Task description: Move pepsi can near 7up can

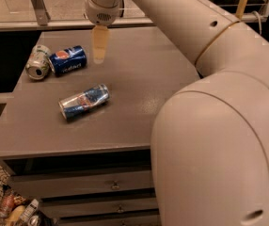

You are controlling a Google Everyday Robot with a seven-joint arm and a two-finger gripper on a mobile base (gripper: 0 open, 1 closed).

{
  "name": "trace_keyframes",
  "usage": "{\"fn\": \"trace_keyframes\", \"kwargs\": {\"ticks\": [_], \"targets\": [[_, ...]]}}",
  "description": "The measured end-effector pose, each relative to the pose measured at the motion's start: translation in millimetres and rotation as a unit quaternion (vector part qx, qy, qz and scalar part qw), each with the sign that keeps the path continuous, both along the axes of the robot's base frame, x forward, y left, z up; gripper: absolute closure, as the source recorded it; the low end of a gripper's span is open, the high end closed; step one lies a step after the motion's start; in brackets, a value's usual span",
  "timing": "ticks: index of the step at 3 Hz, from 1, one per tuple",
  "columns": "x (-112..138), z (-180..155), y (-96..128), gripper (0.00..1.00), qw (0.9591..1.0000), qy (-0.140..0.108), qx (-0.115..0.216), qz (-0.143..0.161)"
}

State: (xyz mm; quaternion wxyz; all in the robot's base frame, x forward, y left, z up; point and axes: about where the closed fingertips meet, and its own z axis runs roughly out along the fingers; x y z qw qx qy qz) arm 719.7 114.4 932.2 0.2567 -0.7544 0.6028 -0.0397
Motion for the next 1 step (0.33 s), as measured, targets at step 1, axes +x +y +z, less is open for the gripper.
{"fn": "trace_keyframes", "kwargs": {"ticks": [1], "targets": [[-4.9,-20.6,3.5,0.00,0.9997,0.016,-0.016,0.008]]}}
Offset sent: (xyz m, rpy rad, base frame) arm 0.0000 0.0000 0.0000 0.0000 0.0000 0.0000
